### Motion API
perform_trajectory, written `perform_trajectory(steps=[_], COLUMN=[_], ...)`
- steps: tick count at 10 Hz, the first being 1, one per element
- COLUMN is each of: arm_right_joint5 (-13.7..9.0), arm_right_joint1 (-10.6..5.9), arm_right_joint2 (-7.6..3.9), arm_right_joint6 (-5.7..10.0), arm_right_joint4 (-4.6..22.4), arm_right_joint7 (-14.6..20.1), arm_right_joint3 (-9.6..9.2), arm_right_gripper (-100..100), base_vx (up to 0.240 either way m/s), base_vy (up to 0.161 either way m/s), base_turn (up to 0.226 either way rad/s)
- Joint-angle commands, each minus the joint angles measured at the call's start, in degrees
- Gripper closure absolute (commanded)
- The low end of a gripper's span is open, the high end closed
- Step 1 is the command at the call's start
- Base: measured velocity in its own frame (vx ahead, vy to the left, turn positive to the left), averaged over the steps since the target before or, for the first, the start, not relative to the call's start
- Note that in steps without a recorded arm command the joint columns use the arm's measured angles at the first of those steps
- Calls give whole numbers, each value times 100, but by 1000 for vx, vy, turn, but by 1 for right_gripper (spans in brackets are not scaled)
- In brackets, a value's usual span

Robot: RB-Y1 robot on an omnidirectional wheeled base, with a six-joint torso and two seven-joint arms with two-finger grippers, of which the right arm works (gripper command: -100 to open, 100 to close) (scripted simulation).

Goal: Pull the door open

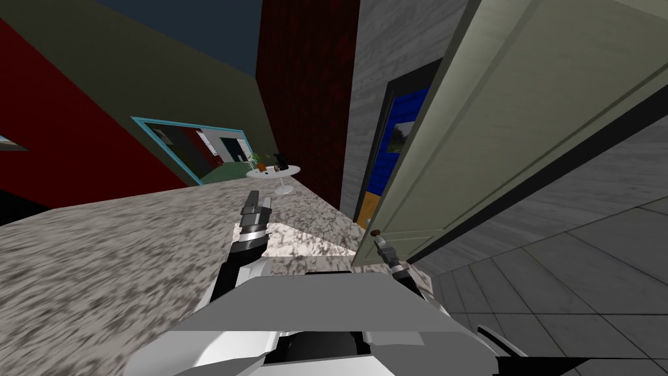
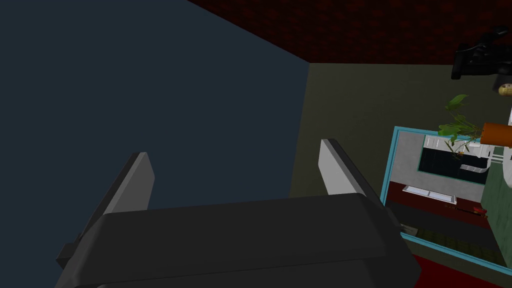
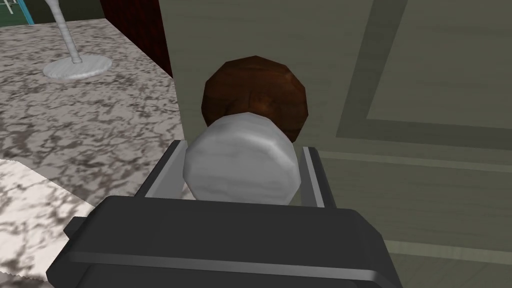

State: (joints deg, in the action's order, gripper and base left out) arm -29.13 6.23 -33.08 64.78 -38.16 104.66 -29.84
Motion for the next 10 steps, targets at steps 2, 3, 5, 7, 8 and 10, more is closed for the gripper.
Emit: perform_trajectory(steps=[2,3,5,7,8,10], arm_right_joint5=[35,32,175,250,289,364], arm_right_joint1=[58,42,198,278,319,398], arm_right_joint2=[-70,-40,-132,-185,-213,-266], arm_right_joint6=[171,116,447,633,729,914], arm_right_joint4=[34,31,57,71,78,93], arm_right_joint7=[96,61,134,173,194,233], arm_right_joint3=[-73,-63,-251,-348,-398,-495], arm_right_gripper=[100,100,100,100,100,100], base_vx=[-188,-76,-115,-165,-119,-78], base_vy=[-76,-34,-57,-50,-68,-80], base_turn=[111,29,32,7,-4,12])
